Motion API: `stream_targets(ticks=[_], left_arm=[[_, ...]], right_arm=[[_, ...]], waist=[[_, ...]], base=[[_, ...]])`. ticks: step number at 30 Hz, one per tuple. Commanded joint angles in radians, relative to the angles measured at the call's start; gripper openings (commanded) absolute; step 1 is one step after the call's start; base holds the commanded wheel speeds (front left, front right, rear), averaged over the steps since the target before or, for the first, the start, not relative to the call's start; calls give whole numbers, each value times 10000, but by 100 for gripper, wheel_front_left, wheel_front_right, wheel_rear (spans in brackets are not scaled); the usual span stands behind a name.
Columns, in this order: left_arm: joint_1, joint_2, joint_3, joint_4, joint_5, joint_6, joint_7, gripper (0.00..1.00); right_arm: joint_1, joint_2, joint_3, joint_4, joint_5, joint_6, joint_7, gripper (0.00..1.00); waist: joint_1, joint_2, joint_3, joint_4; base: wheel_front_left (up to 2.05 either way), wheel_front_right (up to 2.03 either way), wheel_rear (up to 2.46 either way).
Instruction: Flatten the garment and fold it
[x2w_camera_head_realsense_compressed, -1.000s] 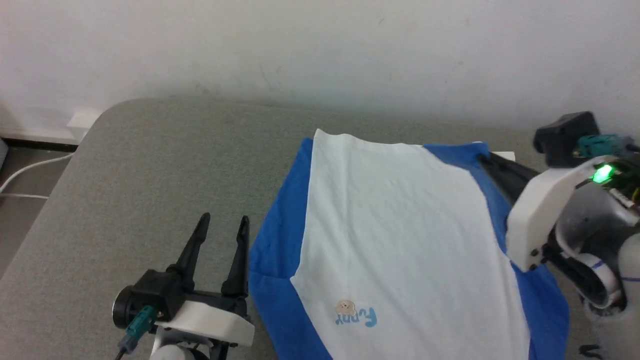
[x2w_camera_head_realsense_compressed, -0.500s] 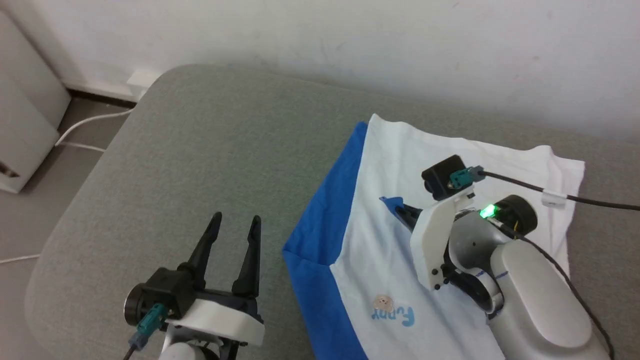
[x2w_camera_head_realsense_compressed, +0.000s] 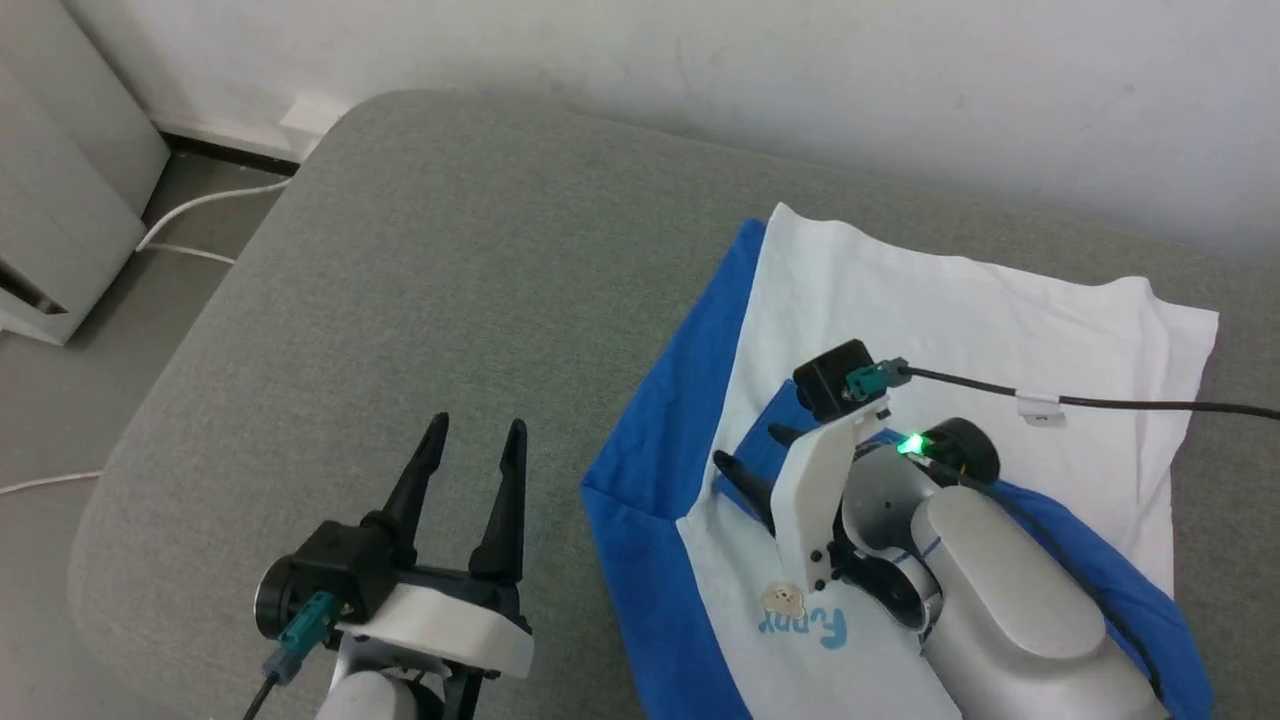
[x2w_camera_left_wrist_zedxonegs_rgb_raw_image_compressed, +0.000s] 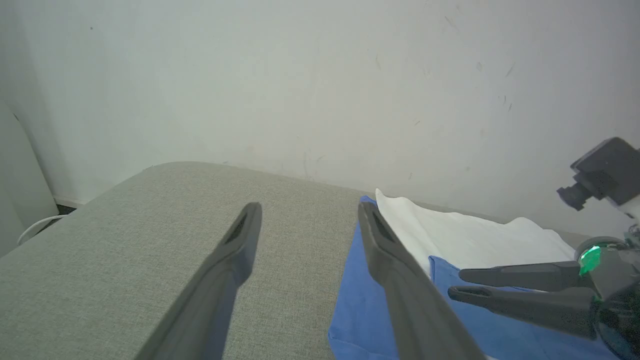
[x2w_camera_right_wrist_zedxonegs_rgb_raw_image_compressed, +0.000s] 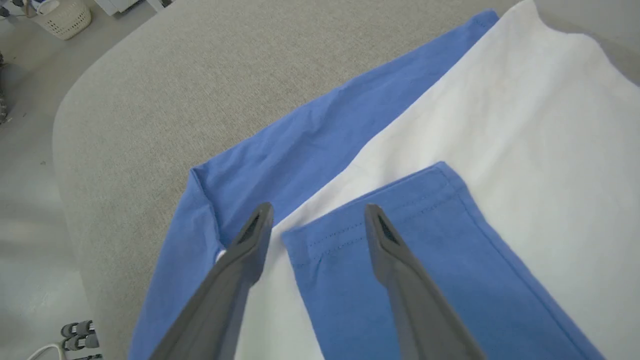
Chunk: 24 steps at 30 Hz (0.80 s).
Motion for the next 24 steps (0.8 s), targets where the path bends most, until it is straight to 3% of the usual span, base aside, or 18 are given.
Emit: stream_targets(ticks=[1,8,15,19,24], left_arm=[[-122,-41,30,51,-37,-45,-47,100],[-30,29,280,115,-37,-30,-47,100],[35,138,590,97,-137,-26,-47,100],[74,151,705,131,-203,-25,-47,100],[56,192,786,322,-304,-57,-47,100]], right_arm=[[-266,-43,88,25,261,-21,-209,100],[-973,-1354,656,-617,980,-21,-1573,100],[-1123,-3072,52,-1378,115,-21,-3716,100],[-395,-3467,-987,-1739,-473,-21,-4739,100],[1167,-3172,-2748,-2574,-1101,-21,-5618,100]], waist=[[-1,0,-137,-191],[-1,0,-606,-886],[-1,0,-872,-1638],[-1,0,-891,-2026],[-1,0,-823,-2393]], base=[[0,0,0],[0,0,0],[0,0,0],[0,0,0],[0,0,0]])
